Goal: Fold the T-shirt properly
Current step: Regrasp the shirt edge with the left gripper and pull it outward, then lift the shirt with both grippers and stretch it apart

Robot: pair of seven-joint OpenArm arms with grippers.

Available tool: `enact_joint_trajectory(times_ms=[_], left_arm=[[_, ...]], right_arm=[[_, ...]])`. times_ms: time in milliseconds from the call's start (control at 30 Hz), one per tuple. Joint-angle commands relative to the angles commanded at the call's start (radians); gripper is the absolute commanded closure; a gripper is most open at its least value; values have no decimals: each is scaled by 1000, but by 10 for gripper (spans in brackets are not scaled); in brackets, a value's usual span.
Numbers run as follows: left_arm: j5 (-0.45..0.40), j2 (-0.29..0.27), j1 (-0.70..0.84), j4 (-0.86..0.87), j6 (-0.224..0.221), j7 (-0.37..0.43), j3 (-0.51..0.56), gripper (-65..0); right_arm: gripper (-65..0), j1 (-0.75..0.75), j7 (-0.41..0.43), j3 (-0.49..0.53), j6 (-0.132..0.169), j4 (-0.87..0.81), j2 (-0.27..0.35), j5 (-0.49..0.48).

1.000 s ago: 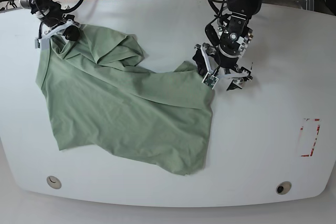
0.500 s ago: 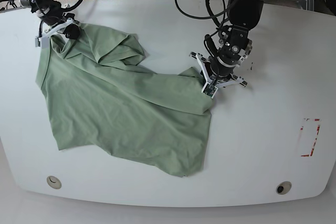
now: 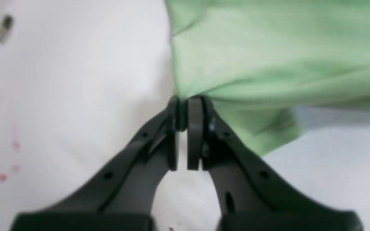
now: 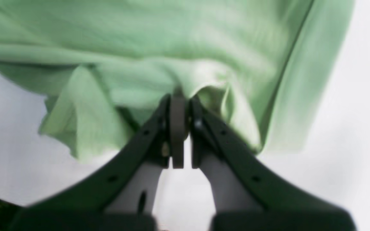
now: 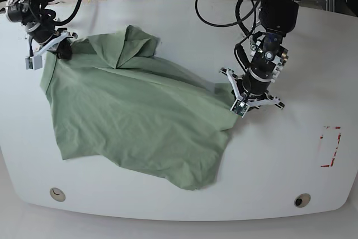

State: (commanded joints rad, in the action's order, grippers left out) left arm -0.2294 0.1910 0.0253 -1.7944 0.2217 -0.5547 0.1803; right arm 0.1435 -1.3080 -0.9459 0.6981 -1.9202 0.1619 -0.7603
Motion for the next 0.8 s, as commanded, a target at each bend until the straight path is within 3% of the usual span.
enact_joint_trajectory(times_ms=[300,400,567,700,767,800], left_arm=[[-137,87,-68,-104,9,-52,6,0],[-203,92,-64,-107,68,-52,9,0],[-393,71,-17,-110,230,-52,11,0],[-460,51,31,-112,318,-52,9,0],[-459,48,52,-110,334,-52,5,-63],[-459,40,71,-112,336,-52,3,-136]], right_arm=[[0,-97,-2,71,0,-11,118,-2],[0,-109,-2,83,0,-11,121,-2],[0,-49,-2,86,0,-12,114,-2],[0,2,0,81,0,-15,80,-2],[0,14,0,80,0,-23,71,-2],[0,23,0,80,0,-25,68,-2]])
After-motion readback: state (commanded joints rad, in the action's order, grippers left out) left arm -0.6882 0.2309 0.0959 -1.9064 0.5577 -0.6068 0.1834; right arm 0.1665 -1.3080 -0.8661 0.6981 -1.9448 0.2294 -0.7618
